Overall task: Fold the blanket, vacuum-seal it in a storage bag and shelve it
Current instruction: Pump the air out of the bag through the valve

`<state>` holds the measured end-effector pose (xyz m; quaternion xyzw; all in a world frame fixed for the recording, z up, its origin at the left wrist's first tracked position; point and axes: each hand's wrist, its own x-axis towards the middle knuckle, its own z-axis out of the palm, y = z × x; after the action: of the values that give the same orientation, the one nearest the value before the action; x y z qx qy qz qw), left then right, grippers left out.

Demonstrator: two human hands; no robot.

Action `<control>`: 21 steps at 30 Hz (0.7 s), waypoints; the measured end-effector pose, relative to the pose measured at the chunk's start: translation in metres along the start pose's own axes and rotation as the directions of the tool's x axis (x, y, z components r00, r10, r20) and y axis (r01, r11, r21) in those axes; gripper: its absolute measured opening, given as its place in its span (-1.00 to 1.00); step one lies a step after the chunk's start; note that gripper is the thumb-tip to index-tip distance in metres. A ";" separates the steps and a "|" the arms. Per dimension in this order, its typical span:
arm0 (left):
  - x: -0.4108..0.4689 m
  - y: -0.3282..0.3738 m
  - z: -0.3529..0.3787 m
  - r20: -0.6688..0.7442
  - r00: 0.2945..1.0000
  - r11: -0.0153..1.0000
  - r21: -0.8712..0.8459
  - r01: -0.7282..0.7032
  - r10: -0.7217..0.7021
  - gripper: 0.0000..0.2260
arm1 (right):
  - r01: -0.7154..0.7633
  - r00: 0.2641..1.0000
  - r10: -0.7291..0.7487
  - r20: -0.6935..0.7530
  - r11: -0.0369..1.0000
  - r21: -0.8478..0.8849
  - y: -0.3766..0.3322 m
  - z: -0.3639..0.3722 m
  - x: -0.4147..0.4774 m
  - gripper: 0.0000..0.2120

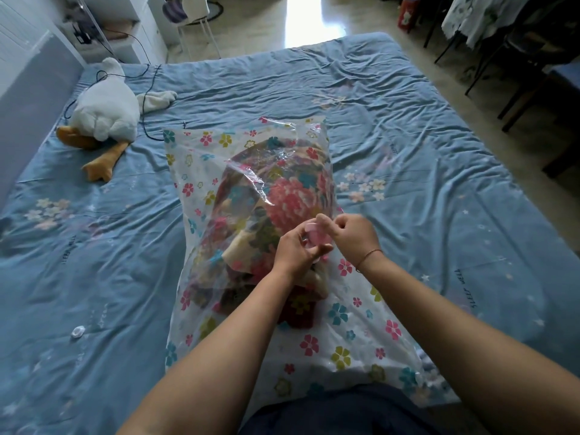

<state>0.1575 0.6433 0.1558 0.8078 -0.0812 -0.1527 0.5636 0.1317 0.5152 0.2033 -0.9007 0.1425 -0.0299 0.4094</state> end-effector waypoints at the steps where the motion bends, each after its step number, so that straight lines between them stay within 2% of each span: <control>1: 0.000 0.002 0.000 0.001 1.000 1.000 -0.003 -0.002 0.002 -0.49 | 0.064 0.996 -0.059 -0.066 0.995 0.081 -0.007 -0.007 -0.001 -0.42; 2: 0.001 0.005 -0.001 -0.002 1.000 1.000 0.000 -0.006 0.006 -0.46 | 0.169 0.974 -0.136 -0.182 0.969 0.181 -0.019 -0.018 -0.002 -0.39; 4: 0.004 0.006 -0.002 -0.003 1.000 1.000 0.015 -0.012 0.012 -0.42 | 0.407 0.875 -0.260 -0.409 0.852 0.329 -0.041 -0.041 -0.004 -0.39; 6: 0.006 0.004 -0.002 -0.002 1.000 0.999 0.042 -0.013 0.013 -0.41 | 0.491 0.827 -0.290 -0.482 0.789 0.369 -0.043 -0.046 -0.005 -0.44; 8: 0.004 0.002 0.001 0.000 1.000 0.998 0.067 -0.021 0.021 -0.46 | 0.404 0.870 -0.281 -0.406 0.878 0.258 -0.023 -0.032 -0.006 -0.50; 10: 0.001 0.002 0.005 0.005 1.000 0.998 0.057 -0.030 0.030 -0.53 | 0.173 0.977 -0.165 -0.138 0.984 0.049 0.003 -0.010 -0.002 -0.51; 11: 0.000 0.003 0.006 0.008 0.999 0.998 0.046 -0.032 0.032 -0.54 | 0.079 0.996 -0.079 -0.029 0.997 -0.019 0.012 -0.003 -0.001 -0.51; 12: 0.000 0.004 0.007 0.005 0.999 0.999 0.034 -0.038 0.038 -0.54 | 0.043 0.999 -0.043 0.013 0.999 -0.018 0.013 -0.004 -0.001 -0.48; 14: 0.003 0.004 0.004 -0.003 0.999 0.999 0.022 -0.045 0.045 -0.47 | 0.136 0.990 -0.127 -0.065 0.977 0.162 -0.004 -0.019 -0.003 -0.35; 16: 0.005 0.004 0.000 -0.009 0.999 0.999 0.037 -0.041 0.041 -0.42 | 0.343 0.925 -0.248 -0.289 0.872 0.350 -0.030 -0.041 -0.008 -0.32; 18: 0.007 0.002 -0.002 -0.017 0.999 0.999 0.036 -0.029 0.030 -0.42 | 0.447 0.859 -0.284 -0.426 0.820 0.356 -0.041 -0.047 -0.009 -0.38; 19: 0.006 0.002 -0.001 -0.019 0.999 0.999 0.027 -0.026 0.027 -0.43 | 0.425 0.866 -0.276 -0.416 0.845 0.324 -0.036 -0.041 -0.010 -0.39; 20: 0.005 0.003 0.001 -0.022 0.999 0.999 0.025 -0.026 0.027 -0.44 | 0.355 0.905 -0.247 -0.346 0.887 0.296 -0.027 -0.032 -0.011 -0.38; 21: 0.004 0.003 0.002 -0.022 0.999 0.999 0.034 -0.033 0.034 -0.47 | 0.239 0.958 -0.189 -0.215 0.942 0.235 -0.014 -0.021 -0.009 -0.36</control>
<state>0.1604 0.6394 0.1569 0.8172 -0.0909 -0.1330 0.5533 0.1227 0.5116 0.2280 -0.8428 0.0767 -0.1784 0.5020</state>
